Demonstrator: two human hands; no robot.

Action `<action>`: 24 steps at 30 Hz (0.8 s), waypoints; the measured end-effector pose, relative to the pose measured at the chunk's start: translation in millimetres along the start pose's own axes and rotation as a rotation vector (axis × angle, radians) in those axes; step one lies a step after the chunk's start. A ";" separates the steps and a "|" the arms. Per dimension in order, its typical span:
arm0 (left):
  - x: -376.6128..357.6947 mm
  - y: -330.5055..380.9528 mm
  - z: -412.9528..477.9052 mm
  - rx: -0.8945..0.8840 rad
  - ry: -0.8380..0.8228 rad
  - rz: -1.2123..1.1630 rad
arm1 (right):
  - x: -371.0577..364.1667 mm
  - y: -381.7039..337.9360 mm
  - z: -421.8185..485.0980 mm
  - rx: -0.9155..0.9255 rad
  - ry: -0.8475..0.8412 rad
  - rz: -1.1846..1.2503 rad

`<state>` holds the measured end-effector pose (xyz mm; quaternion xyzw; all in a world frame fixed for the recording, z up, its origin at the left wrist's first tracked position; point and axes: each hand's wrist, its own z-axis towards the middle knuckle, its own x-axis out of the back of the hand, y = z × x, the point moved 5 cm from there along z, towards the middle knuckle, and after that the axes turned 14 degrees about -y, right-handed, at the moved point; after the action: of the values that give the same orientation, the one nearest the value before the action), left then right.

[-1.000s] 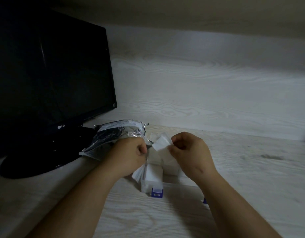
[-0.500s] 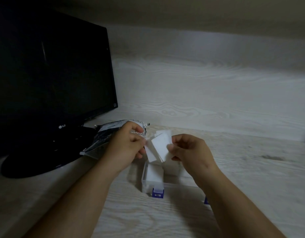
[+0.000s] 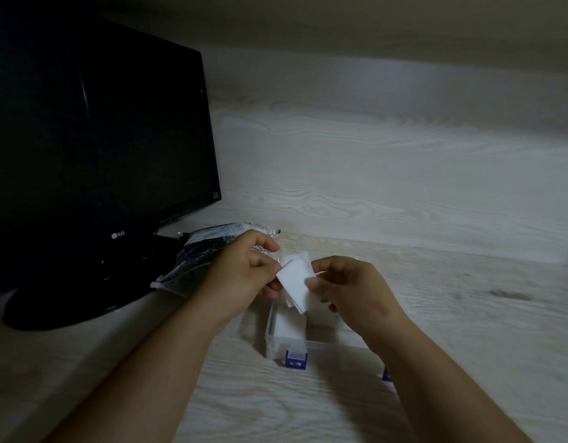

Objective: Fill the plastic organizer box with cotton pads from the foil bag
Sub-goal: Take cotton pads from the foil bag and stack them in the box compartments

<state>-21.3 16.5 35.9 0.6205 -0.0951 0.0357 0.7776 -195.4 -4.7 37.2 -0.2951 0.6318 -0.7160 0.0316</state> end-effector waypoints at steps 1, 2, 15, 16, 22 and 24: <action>-0.2 0.3 -0.2 0.004 0.001 -0.009 | -0.1 -0.5 -0.3 0.009 0.001 0.003; -0.5 0.6 -0.3 0.010 0.002 -0.025 | -0.1 -1.1 -0.6 0.019 0.004 0.008; -0.6 -2.9 -1.4 0.072 0.021 -0.096 | 2.0 -3.0 -0.7 0.006 0.076 0.027; -1.6 -2.9 -1.3 0.075 0.017 -0.117 | 3.1 -3.0 -0.9 0.012 0.095 0.032; -5.0 -3.0 -0.8 0.098 0.007 -0.177 | 10.0 -2.4 -2.8 0.059 0.198 0.060; -5.6 -4.2 -0.3 0.104 -0.005 -0.168 | 11.0 -1.9 -2.6 0.058 0.214 0.043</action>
<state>-26.0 16.2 30.7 0.6659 -0.0429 -0.0263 0.7444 -205.0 -6.6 43.0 -0.2026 0.6169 -0.7604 -0.0122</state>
